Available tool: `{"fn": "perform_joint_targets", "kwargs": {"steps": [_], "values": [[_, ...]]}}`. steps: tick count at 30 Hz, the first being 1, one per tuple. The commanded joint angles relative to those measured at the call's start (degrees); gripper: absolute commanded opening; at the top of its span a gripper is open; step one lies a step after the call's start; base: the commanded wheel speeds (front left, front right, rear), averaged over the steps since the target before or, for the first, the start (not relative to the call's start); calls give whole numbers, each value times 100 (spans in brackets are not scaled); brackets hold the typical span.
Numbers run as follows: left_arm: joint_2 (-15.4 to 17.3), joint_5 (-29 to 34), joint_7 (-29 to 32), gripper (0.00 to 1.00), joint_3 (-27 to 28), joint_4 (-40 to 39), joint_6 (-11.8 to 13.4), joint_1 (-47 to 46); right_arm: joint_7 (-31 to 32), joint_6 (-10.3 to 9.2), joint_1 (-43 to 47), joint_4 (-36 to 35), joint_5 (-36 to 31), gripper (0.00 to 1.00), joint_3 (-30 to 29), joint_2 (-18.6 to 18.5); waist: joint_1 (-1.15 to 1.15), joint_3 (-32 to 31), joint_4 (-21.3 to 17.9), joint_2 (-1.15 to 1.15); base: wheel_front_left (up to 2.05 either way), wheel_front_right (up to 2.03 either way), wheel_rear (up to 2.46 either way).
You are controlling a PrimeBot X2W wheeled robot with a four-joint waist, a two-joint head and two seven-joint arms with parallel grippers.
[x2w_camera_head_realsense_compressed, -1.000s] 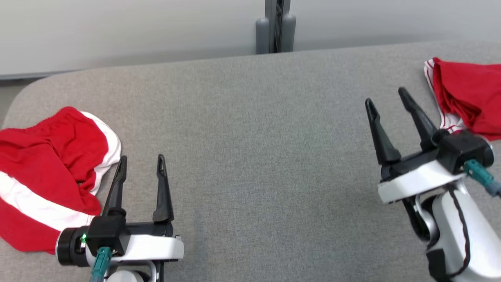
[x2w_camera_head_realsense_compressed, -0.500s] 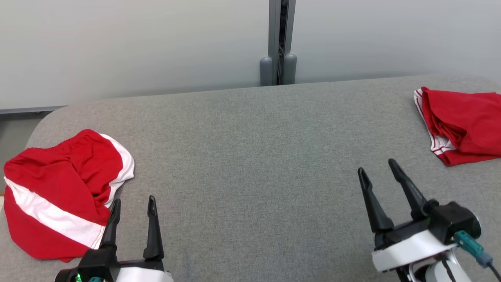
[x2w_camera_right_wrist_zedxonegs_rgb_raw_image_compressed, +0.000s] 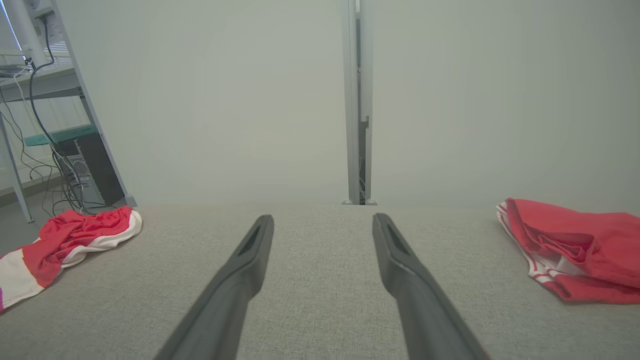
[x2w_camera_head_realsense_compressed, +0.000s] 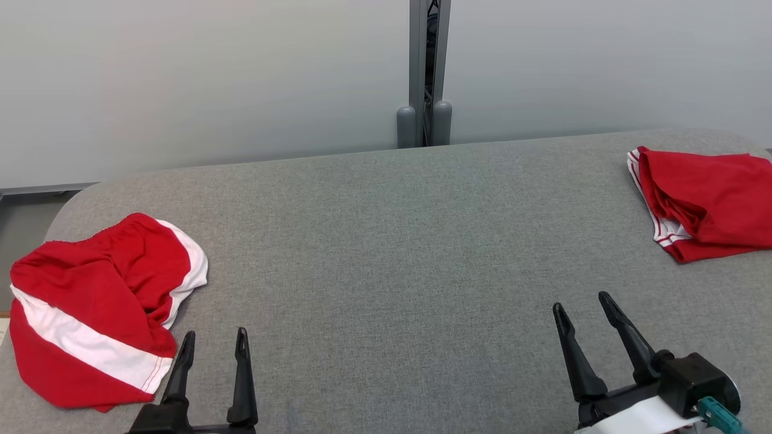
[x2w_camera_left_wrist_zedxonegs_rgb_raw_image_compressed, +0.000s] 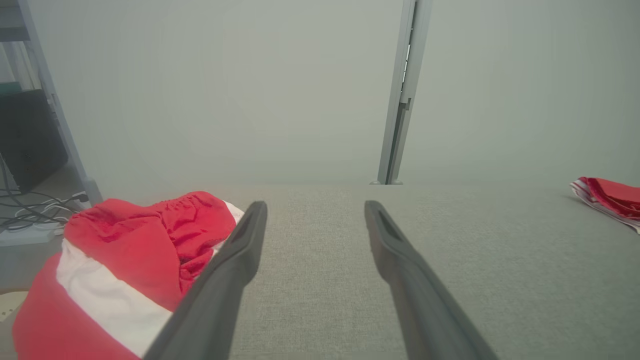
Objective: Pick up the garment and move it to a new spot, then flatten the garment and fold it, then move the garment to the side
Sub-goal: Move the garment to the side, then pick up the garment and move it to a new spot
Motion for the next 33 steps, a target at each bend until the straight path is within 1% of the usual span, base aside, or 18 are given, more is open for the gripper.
{"fn": "perform_joint_targets", "kwargs": {"steps": [1, 9, 22, 26, 33], "values": [[14, -32, -20, 100, -5, 1, 31, 21, -34, -2, 41, 20, 17, 100, -20, -11, 0, -5, 3, 0, 0, 0, 0], [16, -41, -20, 100, -54, -23, 164, 80, -34, -2, 107, -39, 33, 100, -38, 12, 0, 14, 15, 0, 0, 0, 0], [14, 20, -21, 100, -82, -53, 191, 15, -34, -2, 88, -99, 34, 100, -97, 32, 0, 55, 132, 0, 0, 0, 0], [14, 26, -21, 100, -97, -88, 215, -20, -34, -2, 97, -137, 56, 100, -71, 37, 0, 64, 279, 0, 0, 0, 0], [15, 42, -21, 100, -138, -157, 241, -19, -34, -2, 148, -168, 57, 100, -70, 40, 0, 41, 694, 0, 0, 0, 0]]}}
